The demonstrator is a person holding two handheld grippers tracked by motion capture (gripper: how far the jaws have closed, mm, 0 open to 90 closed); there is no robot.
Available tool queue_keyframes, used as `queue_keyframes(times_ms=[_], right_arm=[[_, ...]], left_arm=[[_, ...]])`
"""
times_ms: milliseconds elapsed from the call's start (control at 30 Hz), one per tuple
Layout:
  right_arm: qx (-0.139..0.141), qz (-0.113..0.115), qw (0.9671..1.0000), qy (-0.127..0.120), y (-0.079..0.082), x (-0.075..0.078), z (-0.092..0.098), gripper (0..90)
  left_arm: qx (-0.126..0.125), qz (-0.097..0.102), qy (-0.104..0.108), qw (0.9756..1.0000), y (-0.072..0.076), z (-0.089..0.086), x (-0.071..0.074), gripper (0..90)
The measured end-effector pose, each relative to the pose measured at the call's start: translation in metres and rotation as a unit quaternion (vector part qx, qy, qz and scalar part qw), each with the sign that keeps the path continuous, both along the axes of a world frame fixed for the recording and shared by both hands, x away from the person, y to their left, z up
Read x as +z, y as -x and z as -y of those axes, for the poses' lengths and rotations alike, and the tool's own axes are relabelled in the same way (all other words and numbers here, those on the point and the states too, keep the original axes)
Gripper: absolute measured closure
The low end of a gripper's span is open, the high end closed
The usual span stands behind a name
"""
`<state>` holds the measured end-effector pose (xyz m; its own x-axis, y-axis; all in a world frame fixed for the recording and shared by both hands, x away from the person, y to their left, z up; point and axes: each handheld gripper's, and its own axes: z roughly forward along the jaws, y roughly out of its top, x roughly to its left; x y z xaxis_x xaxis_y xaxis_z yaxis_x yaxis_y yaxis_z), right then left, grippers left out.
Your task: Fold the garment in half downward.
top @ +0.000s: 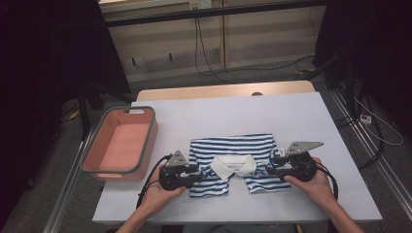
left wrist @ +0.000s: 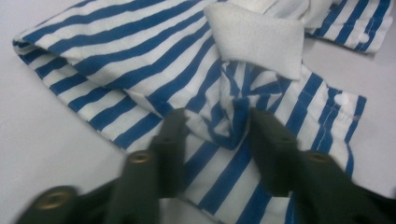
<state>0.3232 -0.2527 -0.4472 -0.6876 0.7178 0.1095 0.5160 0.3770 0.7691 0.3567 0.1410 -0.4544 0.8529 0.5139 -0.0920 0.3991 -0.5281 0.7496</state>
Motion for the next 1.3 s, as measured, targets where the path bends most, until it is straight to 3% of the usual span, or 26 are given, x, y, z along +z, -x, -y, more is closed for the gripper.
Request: queue_keyframes(times_ms=[133,200,367,433,667,767,933,1100,1200,1300], right_arm=[[-0.006,0.011,0.9999,-0.004,-0.002,0.006,-0.006,41.1],[-0.009,0.017,0.9998,-0.007,-0.005,0.009,-0.009,38.6],[-0.007,0.021,0.9997,-0.012,-0.015,0.017,-0.017,46.9],[-0.005,0.021,0.9997,-0.010,-0.021,0.020,-0.022,50.4],[0.014,0.011,0.9997,-0.015,-0.042,0.025,-0.040,58.8],[0.009,0.005,0.9998,-0.018,-0.048,0.021,-0.046,62.5],[0.013,-0.012,0.9997,-0.018,-0.056,0.011,-0.053,63.6],[0.018,-0.037,0.9989,-0.021,-0.058,0.002,-0.054,61.9],[0.034,-0.061,0.9973,-0.024,-0.059,-0.002,-0.056,59.6],[0.042,-0.075,0.9960,-0.025,-0.060,-0.005,-0.057,60.4]], left_arm=[[0.015,0.011,-0.013,0.9997,-0.001,0.005,-0.003,29.1],[0.016,0.021,-0.015,0.9996,-0.002,0.006,-0.002,25.6],[0.031,0.027,0.000,0.9992,-0.010,0.015,0.011,15.7],[0.021,0.021,0.002,0.9996,-0.016,0.023,0.016,13.8],[0.031,0.027,0.000,0.9992,-0.034,0.050,0.024,16.9],[0.034,0.020,0.001,0.9992,-0.042,0.058,0.025,23.8],[0.030,0.000,0.017,0.9994,-0.049,0.066,0.023,32.4],[0.015,-0.036,0.022,0.9990,-0.052,0.067,0.014,48.0],[0.008,-0.055,0.032,0.9979,-0.050,0.069,0.012,49.9],[-0.002,-0.054,0.024,0.9982,-0.047,0.071,0.010,50.7]])
